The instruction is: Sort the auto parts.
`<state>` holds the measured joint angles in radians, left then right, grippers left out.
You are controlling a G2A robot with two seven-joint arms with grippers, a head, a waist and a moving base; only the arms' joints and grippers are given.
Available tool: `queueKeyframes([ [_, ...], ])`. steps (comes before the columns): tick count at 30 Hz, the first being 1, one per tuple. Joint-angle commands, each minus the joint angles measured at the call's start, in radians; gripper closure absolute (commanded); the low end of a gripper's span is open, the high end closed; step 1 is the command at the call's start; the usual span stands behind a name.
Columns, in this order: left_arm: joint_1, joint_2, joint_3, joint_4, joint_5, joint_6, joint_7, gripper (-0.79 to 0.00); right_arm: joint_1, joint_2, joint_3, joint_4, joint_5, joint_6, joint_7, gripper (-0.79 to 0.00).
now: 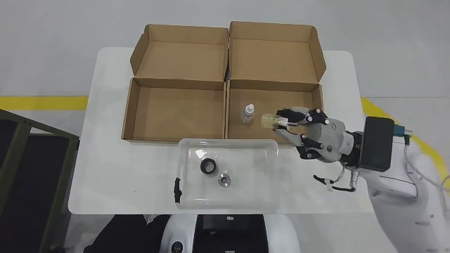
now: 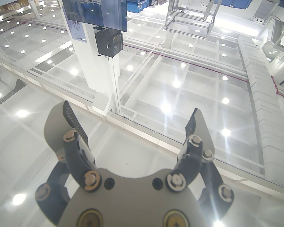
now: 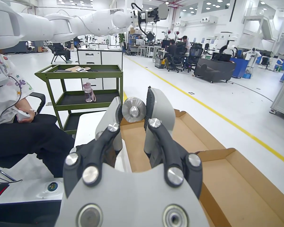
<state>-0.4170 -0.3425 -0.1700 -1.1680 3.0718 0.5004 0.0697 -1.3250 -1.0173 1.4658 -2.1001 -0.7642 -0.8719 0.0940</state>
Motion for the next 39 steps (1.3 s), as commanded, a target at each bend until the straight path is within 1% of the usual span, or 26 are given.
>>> queueKeyframes([
  [1, 0.000, 0.000, 0.000, 0.000, 0.000, 0.000, 0.000, -0.785, 0.004, 0.000, -0.001, 0.010, -0.004, 0.015, 0.009, 0.000],
  [4, 0.000, 0.000, 0.000, 0.000, 0.000, 0.000, 0.000, -0.785, 0.011, 0.000, 0.003, 0.035, 0.004, 0.039, 0.020, 0.000],
  [9, 0.000, 0.000, 0.000, 0.000, 0.000, 0.000, 0.000, -0.785, 0.002, 0.004, 0.029, 0.077, 0.025, 0.095, 0.081, 0.000],
  [13, 0.000, 0.000, 0.000, 0.000, 0.000, 0.000, 0.000, -0.785, -0.016, 0.006, 0.051, 0.128, 0.105, 0.162, 0.123, 0.000],
  [16, 0.000, 0.000, 0.000, 0.000, 0.000, 0.000, 0.000, -0.785, -0.019, 0.008, 0.064, 0.150, 0.134, 0.210, 0.172, 0.000],
  [25, 0.000, 0.000, 0.000, 0.000, 0.000, 0.000, 0.000, -0.785, -0.033, 0.013, 0.082, 0.173, 0.063, 0.334, 0.295, 0.000],
  [31, 0.000, 0.000, 0.000, 0.000, 0.000, 0.000, 0.000, -0.785, -0.002, 0.014, 0.036, 0.201, 0.029, 0.392, 0.419, 0.000],
  [35, 0.000, 0.000, 0.000, 0.000, 0.000, 0.000, 0.000, -0.785, 0.062, 0.010, -0.029, 0.249, 0.012, 0.416, 0.480, 0.000],
  [39, 0.000, 0.000, 0.000, 0.000, 0.000, 0.000, 0.000, -0.785, 0.125, 0.002, -0.099, 0.301, -0.015, 0.441, 0.505, 0.000],
])
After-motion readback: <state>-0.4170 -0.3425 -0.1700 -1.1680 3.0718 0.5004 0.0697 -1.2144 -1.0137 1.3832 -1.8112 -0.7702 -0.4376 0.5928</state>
